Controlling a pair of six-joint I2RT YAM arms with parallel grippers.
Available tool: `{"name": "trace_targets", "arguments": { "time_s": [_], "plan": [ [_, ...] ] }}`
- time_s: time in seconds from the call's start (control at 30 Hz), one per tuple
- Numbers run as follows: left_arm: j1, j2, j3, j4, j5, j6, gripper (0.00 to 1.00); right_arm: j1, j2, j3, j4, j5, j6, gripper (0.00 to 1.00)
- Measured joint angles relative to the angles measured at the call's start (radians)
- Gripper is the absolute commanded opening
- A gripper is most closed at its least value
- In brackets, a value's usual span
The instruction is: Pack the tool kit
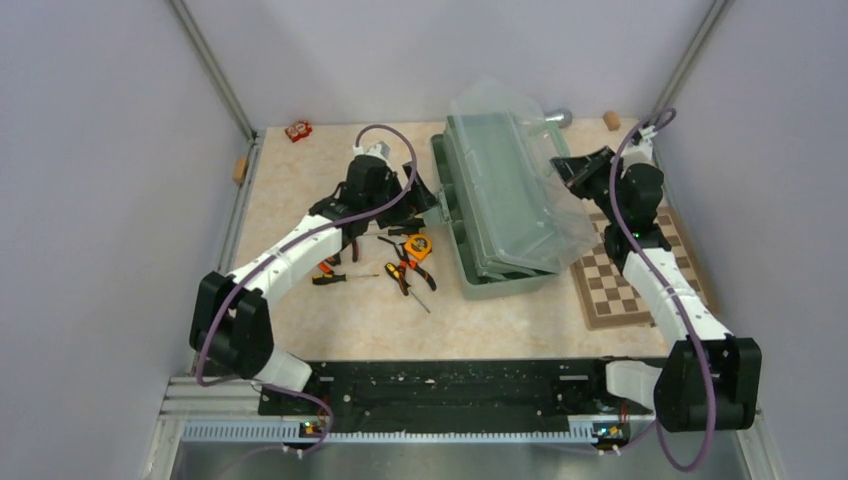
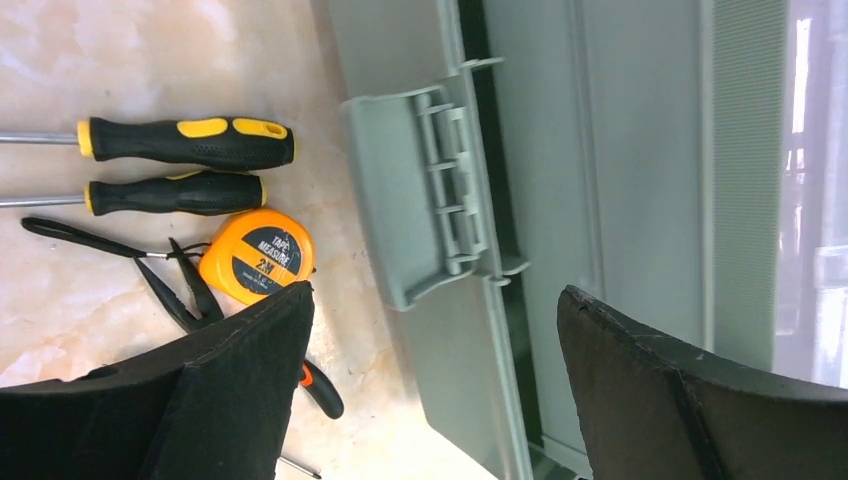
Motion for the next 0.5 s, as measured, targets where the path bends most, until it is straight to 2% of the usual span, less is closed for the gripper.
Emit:
{"name": "trace_targets", "arguments": {
  "time_s": [0.17,0.5],
  "plan": [
    [-0.006,0.058,0.019,0.0,0.03,-0.011,0.96,-0.078,0.028,-0.005,0.02,-0.081,0.067,0.0],
    [-0.019,0.145,0.068,0.018,0.064,-0.039,0.95,-0.084,0.042,-0.003,0.039,-0.177,0.084,0.0]
  ]
}}
